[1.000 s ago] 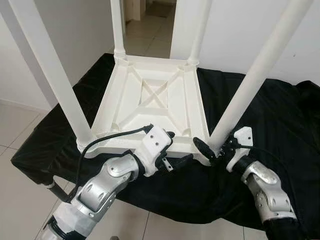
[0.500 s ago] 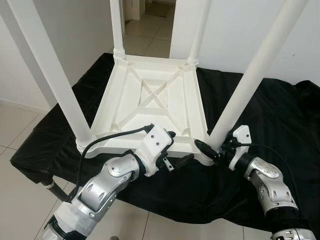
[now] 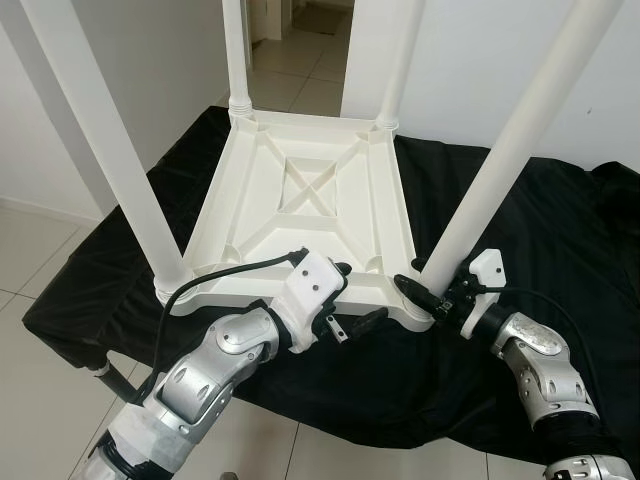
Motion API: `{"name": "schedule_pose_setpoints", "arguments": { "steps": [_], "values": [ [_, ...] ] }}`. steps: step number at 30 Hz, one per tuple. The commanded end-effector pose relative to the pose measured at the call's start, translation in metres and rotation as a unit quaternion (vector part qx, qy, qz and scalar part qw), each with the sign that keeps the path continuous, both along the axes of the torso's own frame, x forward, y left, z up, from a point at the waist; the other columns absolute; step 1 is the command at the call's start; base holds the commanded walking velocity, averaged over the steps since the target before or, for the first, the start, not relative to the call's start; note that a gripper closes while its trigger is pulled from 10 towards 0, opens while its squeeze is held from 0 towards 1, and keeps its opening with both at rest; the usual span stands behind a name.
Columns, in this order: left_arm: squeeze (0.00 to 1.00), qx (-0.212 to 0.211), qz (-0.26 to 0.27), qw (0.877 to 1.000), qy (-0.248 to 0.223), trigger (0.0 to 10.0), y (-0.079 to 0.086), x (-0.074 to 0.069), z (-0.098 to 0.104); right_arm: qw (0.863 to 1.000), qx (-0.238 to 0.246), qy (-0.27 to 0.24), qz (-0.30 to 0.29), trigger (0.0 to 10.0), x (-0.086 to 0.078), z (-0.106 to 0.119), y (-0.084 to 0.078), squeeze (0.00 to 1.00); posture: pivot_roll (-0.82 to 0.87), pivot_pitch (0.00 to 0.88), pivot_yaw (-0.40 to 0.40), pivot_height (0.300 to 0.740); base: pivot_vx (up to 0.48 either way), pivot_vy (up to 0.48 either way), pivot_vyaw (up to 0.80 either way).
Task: Building children table
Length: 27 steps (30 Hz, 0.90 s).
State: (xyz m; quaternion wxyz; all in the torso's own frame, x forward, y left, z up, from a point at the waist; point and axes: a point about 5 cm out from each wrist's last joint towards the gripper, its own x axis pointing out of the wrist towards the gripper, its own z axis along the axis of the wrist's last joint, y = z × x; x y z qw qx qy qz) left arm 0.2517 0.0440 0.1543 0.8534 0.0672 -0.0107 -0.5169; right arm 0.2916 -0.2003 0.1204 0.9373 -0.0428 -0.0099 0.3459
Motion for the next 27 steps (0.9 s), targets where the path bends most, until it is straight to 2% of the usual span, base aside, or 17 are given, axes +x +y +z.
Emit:
{"name": "schedule_pose_setpoints", "arguments": {
  "steps": [1, 2, 4, 5, 7, 8, 10, 12, 17, 21, 24, 26, 27],
  "values": [
    [0.0, 0.011, -0.064, 0.998, 0.002, 10.0, -0.004, -0.006, -0.001, 1.0, 0.004, 0.014, -0.011, 1.1, -0.003, -0.005, -0.005, 0.0, -0.06, 0.0, -0.036, 0.74, 0.0, 0.0, 0.0],
    [0.0, 0.01, -0.065, 0.998, 0.003, 10.0, -0.005, -0.006, -0.001, 0.999, 0.008, 0.012, -0.045, 10.0, -0.004, -0.006, -0.003, 0.0, -0.07, 0.0, -0.038, 0.74, 0.0, 0.0, 0.0],
    [0.0, 0.01, -0.065, 0.998, 0.003, 10.0, -0.005, -0.006, -0.001, 0.999, 0.008, 0.012, -0.045, 10.0, -0.004, -0.006, -0.003, 0.0, -0.07, 0.0, -0.038, 0.74, 0.0, 0.0, 0.0],
    [0.0, 0.01, -0.065, 0.998, 0.003, 10.0, -0.005, -0.006, -0.001, 0.998, 0.01, 0.01, -0.067, 10.0, -0.005, -0.007, -0.002, 0.0, -0.07, 0.0, -0.038, 0.74, 0.0, 0.0, 0.0],
    [0.0, 0.009, -0.062, 0.998, 0.003, 10.0, -0.005, -0.006, -0.001, 0.988, 0.006, 0.007, -0.153, 10.0, -0.004, -0.01, 0.003, 0.0, -0.07, 0.0, -0.037, 0.74, 0.0, 0.0, 0.0],
    [0.0, 0.009, -0.061, 0.998, 0.003, 10.0, -0.005, -0.006, -0.001, 0.986, 0.022, 0.013, -0.168, 10.0, -0.005, -0.011, 0.006, 0.0, -0.07, 0.0, -0.039, 0.74, 0.0, 0.0, 0.0],
    [0.0, 0.009, -0.061, 0.998, 0.003, 10.0, -0.005, -0.006, -0.001, 0.984, 0.034, 0.017, -0.174, 10.0, -0.006, -0.011, 0.009, 0.0, -0.06, 0.0, -0.04, 0.74, 0.0, 0.0, 0.0],
    [0.0, 0.009, -0.059, 0.998, 0.003, 10.0, -0.004, -0.005, -0.001, 0.983, 0.033, 0.01, -0.181, 10.0, -0.01, -0.011, 0.016, 0.0, -0.07, 0.0, -0.037, 0.74, 0.0, 0.0, 0.0],
    [0.0, 0.008, -0.059, 0.998, 0.002, 10.0, -0.004, -0.005, -0.001, 0.981, 0.024, 0.003, -0.194, 10.0, -0.013, -0.011, 0.02, 0.0, -0.07, 0.0, -0.033, 0.74, 0.0, 0.0, 0.0],
    [0.0, 0.01, -0.057, 0.998, 0.001, 10.0, -0.004, -0.004, -0.001, 0.971, 0.034, 0.001, -0.235, 10.0, -0.016, -0.01, 0.025, 0.0, -0.07, 0.0, -0.032, 0.74, 0.0, 0.0, 0.0],
    [0.0, 0.012, -0.055, 0.998, -0.001, 10.0, -0.003, -0.002, -0.001, 0.936, 0.073, -0.001, -0.345, 10.0, -0.023, -0.008, 0.035, 0.0, -0.07, 0.0, -0.036, 0.74, 0.0, 0.0, 0.0],
    [0.0, 0.012, -0.053, 0.998, -0.002, 10.0, -0.003, -0.001, 0.0, 0.917, 0.09, 0.003, -0.388, 10.0, -0.027, -0.009, 0.042, 0.0, -0.07, 0.0, -0.037, 0.74, 0.0, 0.0, 0.0],
    [0.0, 0.012, -0.053, 0.998, -0.002, 10.0, -0.003, -0.001, 0.0, 0.917, 0.09, 0.003, -0.388, 10.0, -0.027, -0.009, 0.042, 0.0, -0.07, 0.0, -0.037, 0.74, 0.0, 0.0, 0.0]
  ]
}}
